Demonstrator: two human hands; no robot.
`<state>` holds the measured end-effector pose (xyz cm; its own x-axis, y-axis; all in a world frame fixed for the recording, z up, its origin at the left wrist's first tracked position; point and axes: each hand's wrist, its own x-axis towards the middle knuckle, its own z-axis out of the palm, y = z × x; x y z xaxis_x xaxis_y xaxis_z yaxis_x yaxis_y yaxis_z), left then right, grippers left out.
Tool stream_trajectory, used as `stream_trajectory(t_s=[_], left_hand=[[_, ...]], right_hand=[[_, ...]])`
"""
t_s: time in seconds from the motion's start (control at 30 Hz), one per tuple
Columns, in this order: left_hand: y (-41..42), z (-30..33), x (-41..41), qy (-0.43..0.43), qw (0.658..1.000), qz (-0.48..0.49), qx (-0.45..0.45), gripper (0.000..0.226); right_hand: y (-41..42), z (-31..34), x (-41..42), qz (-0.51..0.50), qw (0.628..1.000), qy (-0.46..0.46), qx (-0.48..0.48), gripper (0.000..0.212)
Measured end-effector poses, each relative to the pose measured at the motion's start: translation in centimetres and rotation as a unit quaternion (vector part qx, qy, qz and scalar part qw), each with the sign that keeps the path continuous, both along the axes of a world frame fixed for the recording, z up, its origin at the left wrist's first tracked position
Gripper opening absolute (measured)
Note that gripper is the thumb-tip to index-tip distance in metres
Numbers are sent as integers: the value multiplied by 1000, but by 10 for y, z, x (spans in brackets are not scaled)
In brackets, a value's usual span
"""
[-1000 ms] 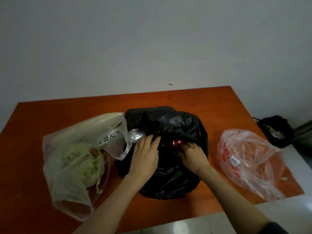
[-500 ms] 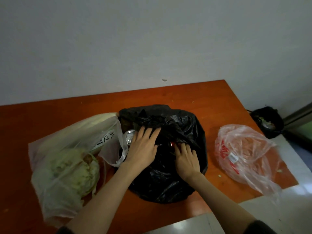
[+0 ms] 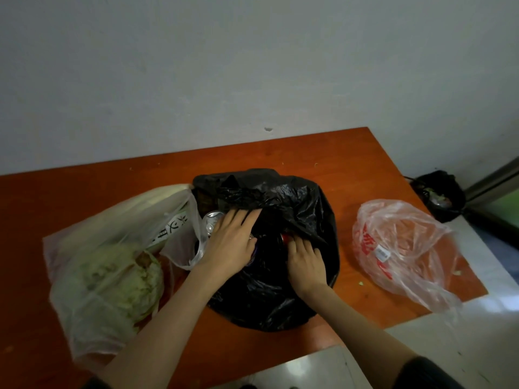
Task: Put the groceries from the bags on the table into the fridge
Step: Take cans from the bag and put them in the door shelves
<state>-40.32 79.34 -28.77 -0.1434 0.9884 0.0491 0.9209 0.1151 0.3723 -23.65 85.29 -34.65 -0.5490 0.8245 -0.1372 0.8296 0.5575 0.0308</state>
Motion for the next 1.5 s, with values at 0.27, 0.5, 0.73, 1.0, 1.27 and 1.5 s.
stream_trajectory(t_s=[0.27,0.5,0.73,1.0,1.27,1.5], left_hand=[[-9,1,0,2,1000,-22,-20,62],[-34,-7,10,42,996,-17,-73,61],[-42,-16,15,66,997,21,-23,64],[-64,-20,32,46,999,23,-12,58],[-71,-32,24,46,999,20,-16,81],[-66,-31,23,9,1000,25,-2,76]], right_hand=[[-8,-7,12,19,994,17,103,46],[-22,-15,19,59,993,23,100,53],[-15,-12,20,60,990,-13,131,55],[-11,-17,17,90,988,-17,122,62],[-23,-3,27,106,979,10,176,38],[-36,15,34,31,985,120,116,68]])
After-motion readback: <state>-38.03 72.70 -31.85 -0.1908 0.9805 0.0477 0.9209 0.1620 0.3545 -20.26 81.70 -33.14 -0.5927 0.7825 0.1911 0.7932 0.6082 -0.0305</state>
